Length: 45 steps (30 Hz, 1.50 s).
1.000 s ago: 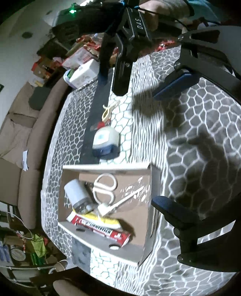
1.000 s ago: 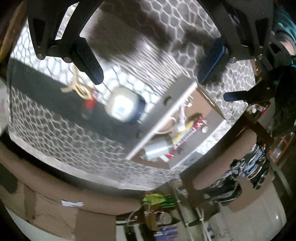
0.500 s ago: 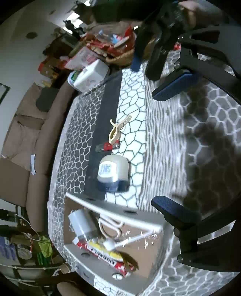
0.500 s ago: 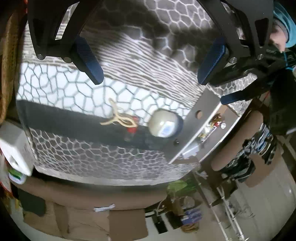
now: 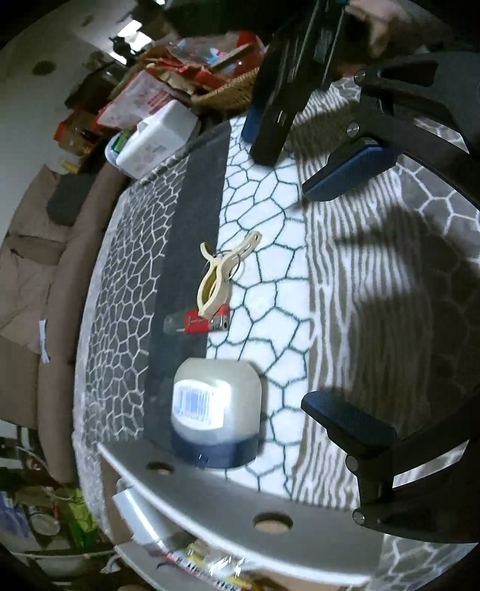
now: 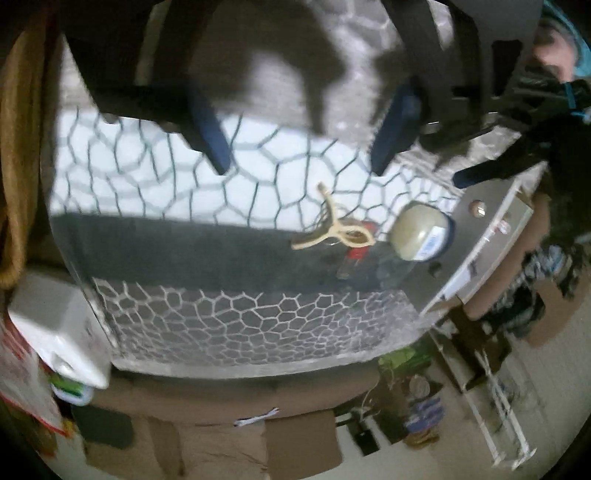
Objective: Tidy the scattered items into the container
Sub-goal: 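Move the right tool toward the beige plastic clothespin, then close the right gripper on the beige clothespin and lift it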
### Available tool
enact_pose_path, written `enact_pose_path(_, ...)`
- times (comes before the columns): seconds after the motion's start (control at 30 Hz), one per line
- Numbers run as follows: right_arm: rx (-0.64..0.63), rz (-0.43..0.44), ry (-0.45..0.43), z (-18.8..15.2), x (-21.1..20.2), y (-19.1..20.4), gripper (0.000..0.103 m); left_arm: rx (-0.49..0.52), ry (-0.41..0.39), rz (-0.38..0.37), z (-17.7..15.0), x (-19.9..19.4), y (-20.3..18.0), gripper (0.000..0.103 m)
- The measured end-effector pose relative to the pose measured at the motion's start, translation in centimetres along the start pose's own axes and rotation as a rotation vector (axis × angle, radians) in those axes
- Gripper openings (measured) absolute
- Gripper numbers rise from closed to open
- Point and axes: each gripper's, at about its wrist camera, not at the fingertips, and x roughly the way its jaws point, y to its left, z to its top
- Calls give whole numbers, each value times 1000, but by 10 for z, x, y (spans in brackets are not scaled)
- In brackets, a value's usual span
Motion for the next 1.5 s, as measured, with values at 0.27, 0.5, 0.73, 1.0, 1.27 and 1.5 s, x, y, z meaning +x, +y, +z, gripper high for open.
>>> enact_pose_path(0.27, -120, 75, 71, 2, 53, 9, 33, -99, 10, -107, 4, 4, 21, 103)
enact_pose_path(0.5, -208, 35, 46, 3, 63, 21, 28, -126, 23, -122, 6, 11, 29, 103)
enact_pose_path(0.73, -311, -51, 34, -2, 65, 47, 6, -155, 46, -133, -1, 12, 32, 103)
enact_pose_path(1.0, -200, 128, -8, 3, 26, 54, 5, -260, 55, -252, 3, -2, 50, 103)
enact_pose_path(1.27, -100, 217, 48, -30, -1, 61, 5, -564, 189, -554, -20, 18, 74, 103)
enact_pose_path(1.5, -81, 144, 38, -38, -9, 62, 6, -621, 161, -525, -21, 13, 74, 103)
